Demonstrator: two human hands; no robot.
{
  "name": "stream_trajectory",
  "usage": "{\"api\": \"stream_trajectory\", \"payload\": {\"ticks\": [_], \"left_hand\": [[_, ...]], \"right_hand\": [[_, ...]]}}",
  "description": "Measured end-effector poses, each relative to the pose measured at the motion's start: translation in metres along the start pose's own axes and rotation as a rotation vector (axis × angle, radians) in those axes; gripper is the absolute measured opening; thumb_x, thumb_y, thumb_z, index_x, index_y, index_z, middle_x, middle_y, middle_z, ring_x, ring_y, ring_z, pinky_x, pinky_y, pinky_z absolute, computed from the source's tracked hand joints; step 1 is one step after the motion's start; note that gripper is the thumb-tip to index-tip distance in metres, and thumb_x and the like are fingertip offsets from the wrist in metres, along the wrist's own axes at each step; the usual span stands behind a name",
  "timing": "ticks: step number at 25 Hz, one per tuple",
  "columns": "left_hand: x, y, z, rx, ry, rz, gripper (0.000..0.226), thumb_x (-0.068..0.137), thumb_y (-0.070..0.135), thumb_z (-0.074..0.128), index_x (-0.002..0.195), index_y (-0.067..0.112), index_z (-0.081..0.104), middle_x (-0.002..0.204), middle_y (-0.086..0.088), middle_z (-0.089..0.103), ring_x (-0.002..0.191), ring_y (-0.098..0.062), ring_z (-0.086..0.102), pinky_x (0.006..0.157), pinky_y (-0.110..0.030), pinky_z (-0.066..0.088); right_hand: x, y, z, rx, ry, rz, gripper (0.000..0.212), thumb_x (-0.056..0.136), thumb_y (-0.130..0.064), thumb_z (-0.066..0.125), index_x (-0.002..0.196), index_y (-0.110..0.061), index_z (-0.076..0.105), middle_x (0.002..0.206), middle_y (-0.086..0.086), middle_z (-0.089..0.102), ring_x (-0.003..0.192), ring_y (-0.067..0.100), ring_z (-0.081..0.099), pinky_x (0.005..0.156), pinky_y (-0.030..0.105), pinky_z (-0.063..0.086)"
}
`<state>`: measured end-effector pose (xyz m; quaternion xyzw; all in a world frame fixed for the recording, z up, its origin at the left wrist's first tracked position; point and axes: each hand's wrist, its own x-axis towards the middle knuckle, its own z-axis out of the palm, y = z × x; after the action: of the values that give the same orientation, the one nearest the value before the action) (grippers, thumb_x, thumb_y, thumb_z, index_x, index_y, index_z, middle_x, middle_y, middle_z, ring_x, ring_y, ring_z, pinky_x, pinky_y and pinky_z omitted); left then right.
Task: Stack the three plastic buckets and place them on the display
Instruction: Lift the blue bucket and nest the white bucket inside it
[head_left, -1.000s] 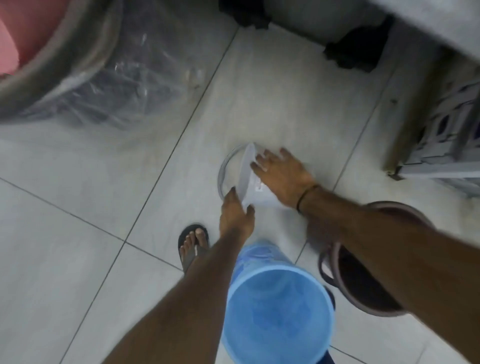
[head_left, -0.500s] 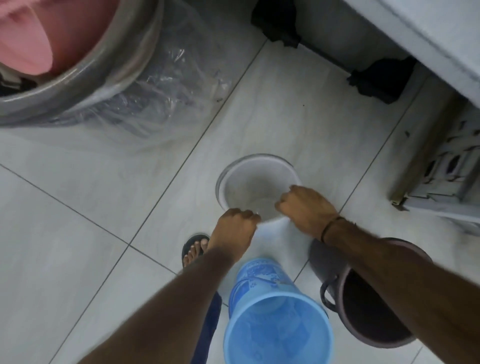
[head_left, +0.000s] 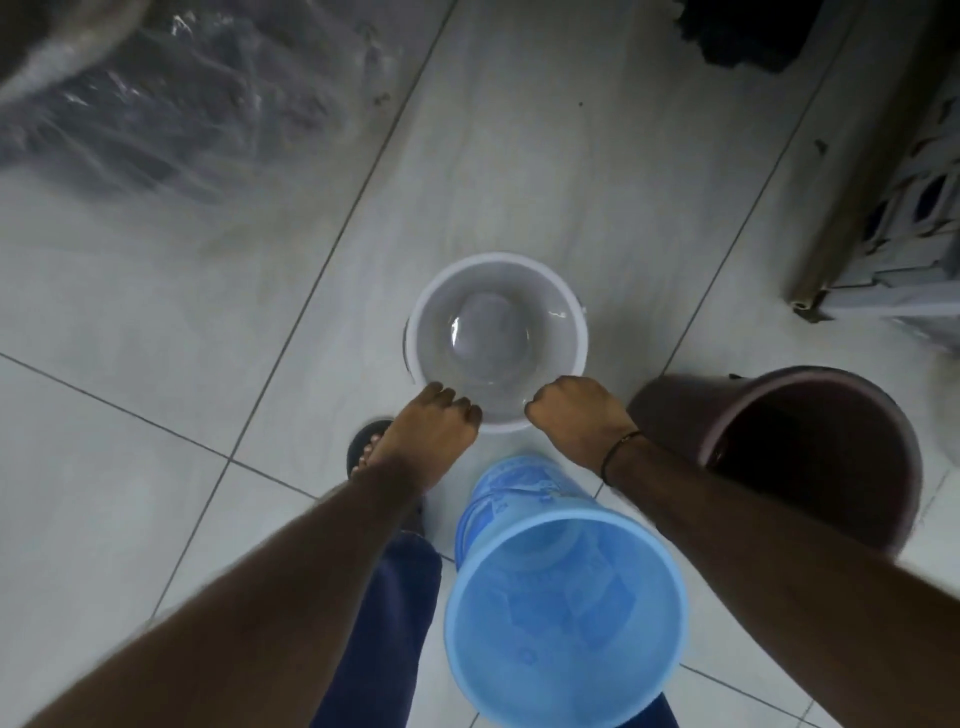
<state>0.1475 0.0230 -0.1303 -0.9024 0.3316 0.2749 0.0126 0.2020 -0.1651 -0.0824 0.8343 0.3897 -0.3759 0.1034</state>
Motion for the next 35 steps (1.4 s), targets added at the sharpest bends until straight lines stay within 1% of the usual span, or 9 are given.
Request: {"api": "stream_trajectory", "payload": {"ticks": [6,11,14,21,24,26,28,30,35], "left_hand": [[-0.052,0.005,-0.124,0.101,-0.012,0.021,0.036,0.055,-0.005,0.078,0.088,0.008,0.07,0.072,-0.009,0.073,0.068,-0.03,0.069,0.072,-0.035,0.056],[-0.163,0.093,-0.273,0.027,-0.032,-0.121,0.03,0.059,0.008,0.085,0.085,0.014,0.072,0.076,-0.004,0.075,0.073,-0.026,0.07,0.074,-0.034,0.057],[-0.212,0.157,-0.297,-0.057,-0.022,-0.18,0.025,0.064,0.007,0.08,0.085,0.015,0.068,0.079,-0.005,0.074,0.076,-0.027,0.067,0.077,-0.039,0.054],[-0.243,0.274,-0.191,-0.185,-0.153,-0.088,0.027,0.057,0.009,0.081,0.078,0.017,0.066,0.07,-0.003,0.07,0.065,-0.026,0.066,0.066,-0.038,0.059],[-0.213,0.288,-0.1,-0.133,-0.236,-0.057,0.024,0.059,0.004,0.074,0.078,0.015,0.064,0.07,-0.005,0.068,0.067,-0.028,0.063,0.07,-0.044,0.059],[-0.188,0.29,-0.042,-0.099,-0.275,-0.058,0.025,0.062,0.004,0.078,0.08,0.015,0.065,0.073,-0.005,0.069,0.069,-0.026,0.065,0.071,-0.04,0.057],[-0.171,0.288,0.001,-0.13,-0.311,-0.086,0.022,0.074,0.004,0.074,0.092,0.013,0.065,0.086,-0.008,0.071,0.081,-0.029,0.065,0.083,-0.042,0.054],[-0.161,0.285,0.025,-0.161,-0.305,-0.108,0.02,0.079,0.005,0.072,0.095,0.014,0.065,0.09,-0.008,0.071,0.086,-0.029,0.065,0.088,-0.042,0.053],[-0.161,0.266,-0.011,-0.409,-0.123,-0.251,0.016,0.091,0.011,0.062,0.107,0.012,0.065,0.104,-0.009,0.069,0.095,-0.028,0.065,0.084,-0.039,0.054]], "right_hand": [[-0.091,-0.001,-0.098,0.065,0.101,0.065,0.025,0.093,0.0,0.045,0.109,-0.007,0.062,0.112,0.015,0.064,0.101,0.035,0.063,0.077,0.038,0.05],[-0.259,-0.041,-0.187,0.114,0.158,0.105,0.023,0.087,0.0,0.052,0.105,-0.01,0.062,0.107,0.012,0.066,0.097,0.034,0.064,0.074,0.037,0.051],[-0.337,-0.068,-0.193,0.095,0.142,0.056,0.021,0.089,-0.002,0.051,0.104,-0.01,0.062,0.107,0.011,0.066,0.098,0.034,0.064,0.075,0.037,0.051],[-0.381,-0.118,-0.083,0.062,-0.089,-0.057,0.01,0.078,-0.006,0.069,0.085,-0.013,0.071,0.087,0.01,0.074,0.079,0.033,0.07,0.069,0.037,0.054],[-0.336,-0.132,0.007,0.123,-0.201,-0.015,0.031,0.033,-0.018,0.094,0.043,-0.02,0.064,0.043,0.0,0.063,0.039,0.019,0.062,0.04,0.025,0.049],[-0.293,-0.136,0.067,0.117,-0.103,0.033,0.036,0.024,-0.015,0.094,0.037,-0.019,0.06,0.036,-0.001,0.058,0.033,0.018,0.058,0.036,0.023,0.047],[-0.261,-0.138,0.092,0.069,-0.129,0.021,0.02,0.052,-0.013,0.088,0.057,-0.019,0.07,0.057,0.002,0.069,0.053,0.024,0.067,0.049,0.029,0.053],[-0.242,-0.137,0.114,0.093,-0.155,0.011,0.013,0.083,-0.002,0.063,0.092,-0.01,0.069,0.093,0.01,0.07,0.086,0.033,0.068,0.071,0.038,0.053],[-0.256,-0.142,0.13,0.389,0.041,0.284,0.033,0.084,-0.011,0.062,0.116,-0.015,0.056,0.104,0.009,0.068,0.095,0.03,0.063,0.083,0.042,0.056]]}}
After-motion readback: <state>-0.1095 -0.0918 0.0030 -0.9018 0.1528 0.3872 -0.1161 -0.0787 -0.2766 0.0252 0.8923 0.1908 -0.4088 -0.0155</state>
